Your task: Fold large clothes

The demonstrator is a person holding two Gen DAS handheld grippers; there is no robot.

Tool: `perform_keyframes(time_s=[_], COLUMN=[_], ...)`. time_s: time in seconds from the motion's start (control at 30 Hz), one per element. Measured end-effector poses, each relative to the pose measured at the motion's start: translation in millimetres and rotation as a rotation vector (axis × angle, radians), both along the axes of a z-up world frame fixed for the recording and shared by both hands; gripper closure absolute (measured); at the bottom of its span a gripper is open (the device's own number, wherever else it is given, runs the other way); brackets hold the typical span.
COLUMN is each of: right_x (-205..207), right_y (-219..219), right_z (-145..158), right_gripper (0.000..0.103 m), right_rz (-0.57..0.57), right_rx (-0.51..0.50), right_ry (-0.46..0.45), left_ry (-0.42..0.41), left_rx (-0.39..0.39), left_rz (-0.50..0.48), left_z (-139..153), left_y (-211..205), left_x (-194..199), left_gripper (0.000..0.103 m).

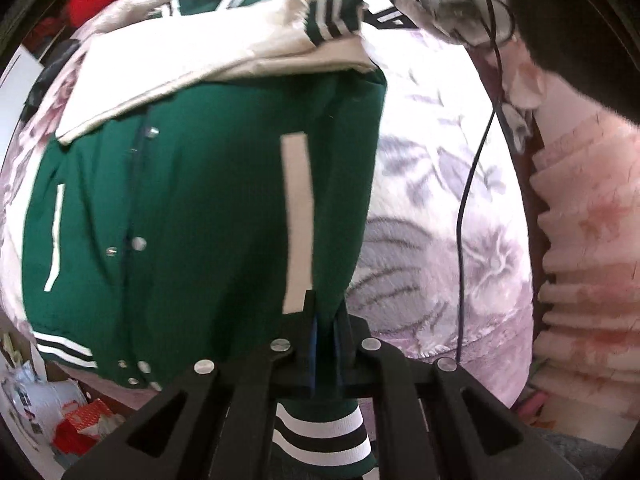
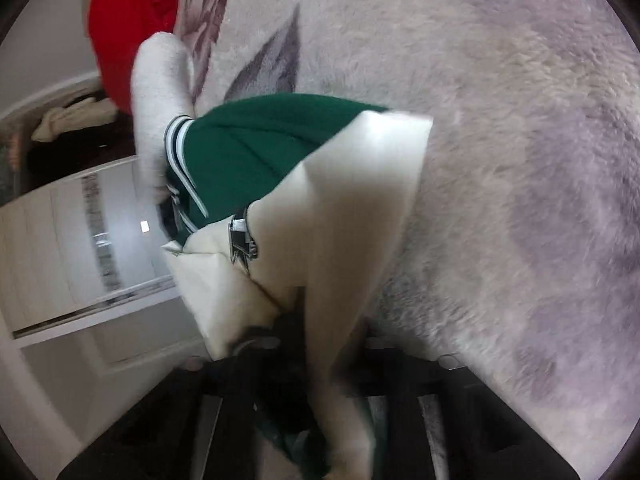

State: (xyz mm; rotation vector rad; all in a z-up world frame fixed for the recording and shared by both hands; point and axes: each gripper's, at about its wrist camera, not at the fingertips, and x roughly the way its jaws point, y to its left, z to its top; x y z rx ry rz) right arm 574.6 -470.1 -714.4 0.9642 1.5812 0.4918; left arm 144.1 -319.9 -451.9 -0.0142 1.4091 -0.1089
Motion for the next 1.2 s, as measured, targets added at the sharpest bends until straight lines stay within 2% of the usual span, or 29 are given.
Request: perform_keyframes(time_s=[0.07, 0.23, 0.33, 0.47, 0.57, 0.6, 0.7, 0.8, 0.93, 1.03, 1.1, 1.17, 1.2], right_x=[1.1, 7.0, 19.4, 33.0, 45.4, 50.7, 57.1, 64.0, 65.8, 61.4, 57.3, 56.0, 55.2], right_y=[8.6, 33.7, 76.6, 150.4, 228.6, 267.3, 351.9, 451.5, 547.6, 581.0, 590.3, 591.1, 590.9], right_z=[20.5, 98.7, 154.0, 207.2, 228.1, 233.0, 229.3, 209.0, 158.3, 121.3, 100.9, 93.3, 93.3], right_gripper=[0.094, 0.094, 0.094, 0.094, 0.094, 0.094, 0.094, 0.094, 0.094, 0.094, 0.094, 0.094, 0.087], right_rz=[-0.002, 0.044, 0.115, 0.179, 0.212, 0.229, 0.271, 0.355, 0.428, 0.457, 0.444, 0.42, 0.407], right_rx=[-0.017, -0.066, -0.114, -0.152, -0.189, -0.208, -0.253, -0.36, -0.538, -0.625, -0.663, -0.68, -0.686], right_ry=[-0.029, -0.093, -0.134, -0.163, -0.183, -0.193, -0.195, -0.208, -0.173, -0.148, -0.131, -0.122, -0.117], left_ry=[-0.015, -0.067, -0.097, -0.131, -0.151, -0.156, -0.154, -0.125, -0.058, -0.016, 0.005, 0.024, 0.034], left_rx=[-0.02, -0.044, -0.096, -0.14, -0.159, -0.172, -0.194, -0.251, -0.308, -0.377, -0.402, -0.452, -0.481], left_rz=[0.027, 0.076, 0.144, 0.236, 0.32, 0.353, 0.42, 0.49, 0.523, 0.565, 0.56, 0.544, 0.544], left_z=[7.3, 31.0, 51.1, 61.3, 59.6, 56.7, 37.4, -2.4, -62.6, -104.0, -120.1, -126.1, -126.3], left_y=[17.4, 61.8, 106.6, 170.9, 234.3, 260.6, 322.9, 384.0, 434.8, 458.4, 464.7, 469.8, 473.1], left_x=[0.0, -6.2, -8.6, -16.5, -26.0, -29.8, -38.1, -41.4, -48.4, -57.5, -58.4, -56.9, -56.9], left_gripper=[0.099, 0.099, 0.099, 0.099, 0.099, 0.099, 0.099, 0.099, 0.099, 0.099, 0.098, 0.098, 0.095])
